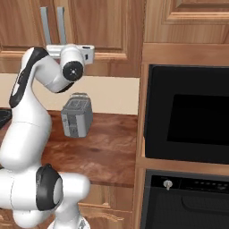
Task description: Open the cabinet. Pick the bar soap and place it next to the sink. Then close the cabinet.
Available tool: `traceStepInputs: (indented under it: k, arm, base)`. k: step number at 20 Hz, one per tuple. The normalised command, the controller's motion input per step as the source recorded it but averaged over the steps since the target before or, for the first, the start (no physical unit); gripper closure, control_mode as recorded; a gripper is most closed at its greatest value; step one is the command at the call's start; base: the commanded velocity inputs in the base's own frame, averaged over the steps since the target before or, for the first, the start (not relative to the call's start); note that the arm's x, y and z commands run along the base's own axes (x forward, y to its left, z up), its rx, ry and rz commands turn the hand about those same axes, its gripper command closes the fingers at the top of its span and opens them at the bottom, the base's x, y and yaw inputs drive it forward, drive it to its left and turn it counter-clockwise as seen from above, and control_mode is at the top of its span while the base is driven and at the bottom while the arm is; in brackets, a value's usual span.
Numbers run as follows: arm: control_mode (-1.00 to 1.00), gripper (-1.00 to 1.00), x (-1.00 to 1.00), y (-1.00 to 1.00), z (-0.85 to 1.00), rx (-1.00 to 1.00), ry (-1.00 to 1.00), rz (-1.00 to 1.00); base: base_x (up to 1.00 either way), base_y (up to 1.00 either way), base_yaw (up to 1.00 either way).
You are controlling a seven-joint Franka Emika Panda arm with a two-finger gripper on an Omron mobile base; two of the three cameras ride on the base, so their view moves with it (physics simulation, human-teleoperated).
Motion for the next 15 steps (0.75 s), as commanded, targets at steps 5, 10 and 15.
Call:
traceStepInputs:
  k: [5,10,15]
  arm:
    - [-1.00,-1.00,0.91,0.00,0.00,0.00,0.05,-0.02]
    - [-1.00,-1.00,0.76,0.00,0.00,0.00,0.05,-0.01]
    - [-1.00,-1.00,0.68,0.00,0.00,0.00,0.05,-0.01]
  base:
    - [0.00,0.00,0.00]
    - [0.00,0.00,0.00]
    - [0.00,0.00,0.00]
